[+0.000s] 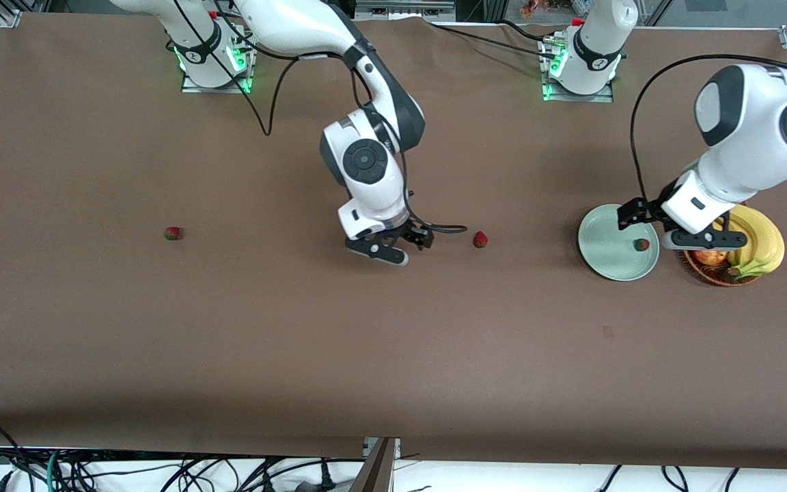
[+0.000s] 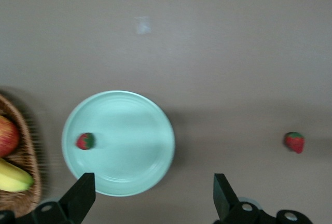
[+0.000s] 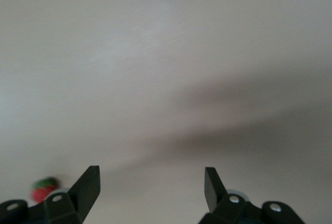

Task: Collect all strawberries into plate
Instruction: 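Grasp the second strawberry with the left gripper while the right gripper reaches the third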

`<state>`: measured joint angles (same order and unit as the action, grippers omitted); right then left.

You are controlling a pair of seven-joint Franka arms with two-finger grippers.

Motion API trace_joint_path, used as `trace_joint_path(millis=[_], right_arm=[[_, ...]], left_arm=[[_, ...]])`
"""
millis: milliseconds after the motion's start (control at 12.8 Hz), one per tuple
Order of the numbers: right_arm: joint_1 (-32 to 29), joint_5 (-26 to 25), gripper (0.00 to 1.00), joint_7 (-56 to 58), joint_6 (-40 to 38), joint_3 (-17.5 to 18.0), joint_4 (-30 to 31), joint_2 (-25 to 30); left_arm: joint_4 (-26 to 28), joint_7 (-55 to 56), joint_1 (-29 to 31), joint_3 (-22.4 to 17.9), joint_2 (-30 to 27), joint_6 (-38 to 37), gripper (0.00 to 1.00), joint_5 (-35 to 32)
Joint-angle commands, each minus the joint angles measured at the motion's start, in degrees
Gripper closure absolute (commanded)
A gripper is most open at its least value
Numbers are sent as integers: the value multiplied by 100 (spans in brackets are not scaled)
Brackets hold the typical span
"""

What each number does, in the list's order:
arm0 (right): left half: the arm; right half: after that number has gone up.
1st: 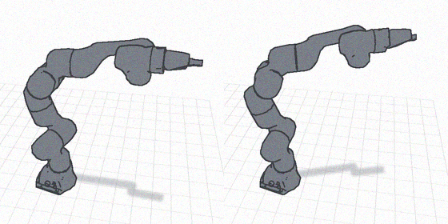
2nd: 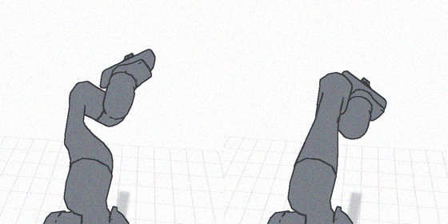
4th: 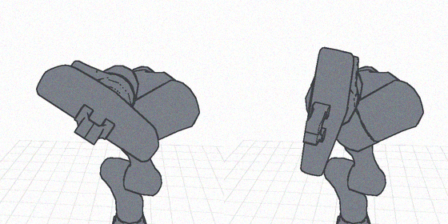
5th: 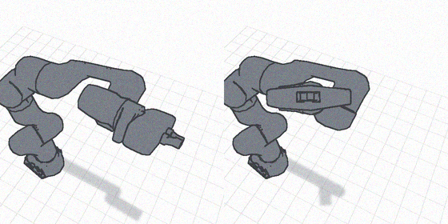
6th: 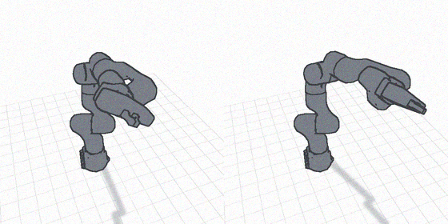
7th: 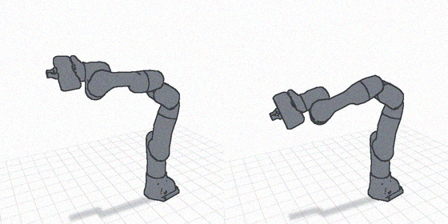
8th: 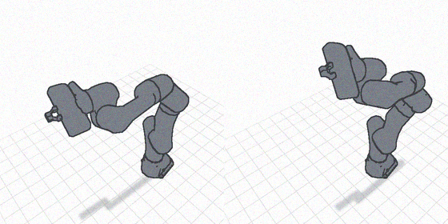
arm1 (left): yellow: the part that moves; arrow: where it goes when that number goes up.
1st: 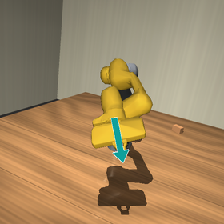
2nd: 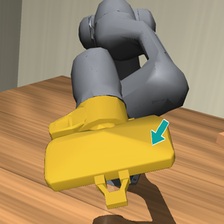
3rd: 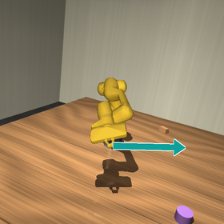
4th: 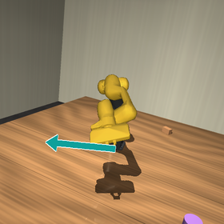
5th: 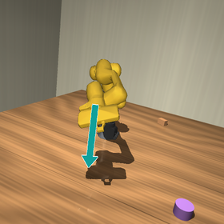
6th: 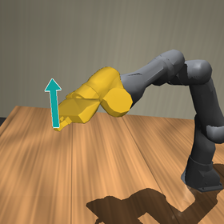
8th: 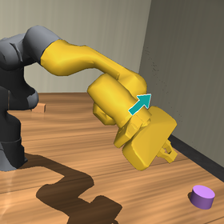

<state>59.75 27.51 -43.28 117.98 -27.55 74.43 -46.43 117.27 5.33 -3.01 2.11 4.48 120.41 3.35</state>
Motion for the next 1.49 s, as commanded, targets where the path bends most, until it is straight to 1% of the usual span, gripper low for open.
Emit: trace_joint_path(millis=[0,157,235,392,470,627,705,784,862,1019,1097,1254,1332,1411], right_arm=[[27,-106,10,1299,-713,-608,571,353],[27,-106,10,2310,-681,-1031,1421,748],[28,-106,10,3029,-654,-1320,1834,932],[28,-88,10,4209,-567,-1918,2521,1101],[19,-79,10,4571,-279,-2156,2889,1162],[19,-10,0,5458,659,-2464,3837,1364],[-16,0,0,5619,1187,-2509,4295,1469],[-121,9,0,6081,1636,-2510,4674,1514],[-313,139,0,6643,1945,-2501,4912,1506],[-665,823,0,7706,2000,-2448,5125,1366],[-815,1070,1,8173,1974,-2448,5160,1287],[-939,1309,3,8406,1974,-2387,5169,1181],[-939,1379,6,8415,1983,-2352,5170,1163],[-939,1397,13,8433,1992,-2343,5170,1128]], left_arm=[[6,1159,-15,779,193,263,0,-203],[-11,2029,-15,1377,456,500,0,-369],[-3,2477,-24,1676,623,701,0,-483],[-11,3400,-94,2116,1123,1149,0,-991],[-12,3935,-111,2301,1430,1413,0,-1264],[-3,4955,-155,2443,1975,1923,0,-2132],[-3,5299,-173,2461,2178,2047,0,-2502],[-3,5512,-182,2470,2345,2152,0,-2750],[-3,5557,-191,2479,2504,2267,0,-2839],[-20,5549,-191,2461,2785,2583,0,-2840],[-20,5549,-191,2461,2821,2610,0,-2849],[-29,5558,-191,2461,2874,2611,0,-2840],[-29,5558,-191,2461,2883,2611,13,-2840],[-29,5566,-191,2461,2883,2602,34,-2840]])
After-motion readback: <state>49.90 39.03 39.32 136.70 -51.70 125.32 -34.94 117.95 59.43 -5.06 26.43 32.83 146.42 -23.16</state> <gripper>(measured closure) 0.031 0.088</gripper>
